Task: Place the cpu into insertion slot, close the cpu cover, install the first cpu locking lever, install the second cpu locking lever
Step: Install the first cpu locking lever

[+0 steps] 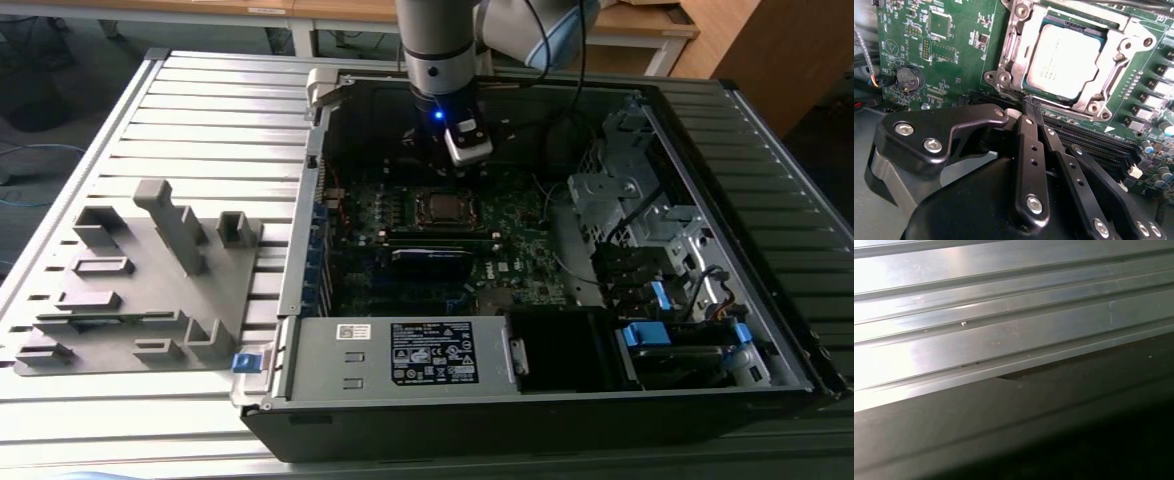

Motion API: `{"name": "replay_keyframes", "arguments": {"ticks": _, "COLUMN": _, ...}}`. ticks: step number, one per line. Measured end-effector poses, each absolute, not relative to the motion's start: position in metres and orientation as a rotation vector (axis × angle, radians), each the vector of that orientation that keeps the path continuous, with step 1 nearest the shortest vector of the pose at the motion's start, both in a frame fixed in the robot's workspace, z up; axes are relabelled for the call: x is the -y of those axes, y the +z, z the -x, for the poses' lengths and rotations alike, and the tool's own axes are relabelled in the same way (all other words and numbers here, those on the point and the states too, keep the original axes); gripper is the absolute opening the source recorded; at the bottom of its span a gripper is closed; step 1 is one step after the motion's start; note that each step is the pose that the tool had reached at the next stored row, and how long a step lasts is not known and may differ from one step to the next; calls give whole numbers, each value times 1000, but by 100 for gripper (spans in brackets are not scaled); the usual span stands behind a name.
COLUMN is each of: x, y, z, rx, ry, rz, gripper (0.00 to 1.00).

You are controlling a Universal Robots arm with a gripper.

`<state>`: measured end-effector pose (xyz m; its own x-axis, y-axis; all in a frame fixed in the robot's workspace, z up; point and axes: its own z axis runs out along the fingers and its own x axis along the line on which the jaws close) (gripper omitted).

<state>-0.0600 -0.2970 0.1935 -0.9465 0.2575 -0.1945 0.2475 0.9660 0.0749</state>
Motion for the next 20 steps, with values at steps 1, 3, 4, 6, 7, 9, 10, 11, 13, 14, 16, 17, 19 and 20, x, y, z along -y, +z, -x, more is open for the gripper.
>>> {"name": "replay_keyframes", "arguments": {"ticks": 1, "x": 297, "y": 193, "z": 59, "rx": -2912, "ry": 74, "rz": -378, "gripper": 11}}
{"name": "replay_keyframes", "arguments": {"ticks": 3, "x": 297, "y": 193, "z": 58, "rx": -2912, "ry": 74, "rz": -378, "gripper": 11}}
{"name": "replay_keyframes", "arguments": {"ticks": 4, "x": 297, "y": 193, "z": 58, "rx": -2912, "ry": 74, "rz": -378, "gripper": 11}}
{"name": "replay_keyframes", "arguments": {"ticks": 6, "x": 297, "y": 193, "z": 58, "rx": -2912, "ry": 73, "rz": -378, "gripper": 11}}
{"name": "replay_keyframes", "arguments": {"ticks": 7, "x": 297, "y": 193, "z": 58, "rx": -2912, "ry": 73, "rz": -378, "gripper": 11}}
{"name": "replay_keyframes", "arguments": {"ticks": 9, "x": 297, "y": 193, "z": 58, "rx": -2912, "ry": 73, "rz": -378, "gripper": 11}}
{"name": "replay_keyframes", "arguments": {"ticks": 10, "x": 297, "y": 194, "z": 58, "rx": -2912, "ry": 73, "rz": -378, "gripper": 11}}
{"name": "replay_keyframes", "arguments": {"ticks": 11, "x": 297, "y": 194, "z": 58, "rx": -2912, "ry": 74, "rz": -378, "gripper": 11}}
{"name": "replay_keyframes", "arguments": {"ticks": 13, "x": 297, "y": 195, "z": 58, "rx": -2912, "ry": 74, "rz": -378, "gripper": 11}}
{"name": "replay_keyframes", "arguments": {"ticks": 14, "x": 297, "y": 197, "z": 58, "rx": -2912, "ry": 74, "rz": -378, "gripper": 11}}
{"name": "replay_keyframes", "arguments": {"ticks": 16, "x": 297, "y": 199, "z": 58, "rx": -2912, "ry": 74, "rz": -378, "gripper": 11}}
{"name": "replay_keyframes", "arguments": {"ticks": 17, "x": 297, "y": 201, "z": 58, "rx": -2912, "ry": 73, "rz": -378, "gripper": 11}}
{"name": "replay_keyframes", "arguments": {"ticks": 19, "x": 297, "y": 204, "z": 58, "rx": -2912, "ry": 73, "rz": -378, "gripper": 11}}
{"name": "replay_keyframes", "arguments": {"ticks": 20, "x": 297, "y": 206, "z": 58, "rx": -2912, "ry": 73, "rz": -378, "gripper": 11}}
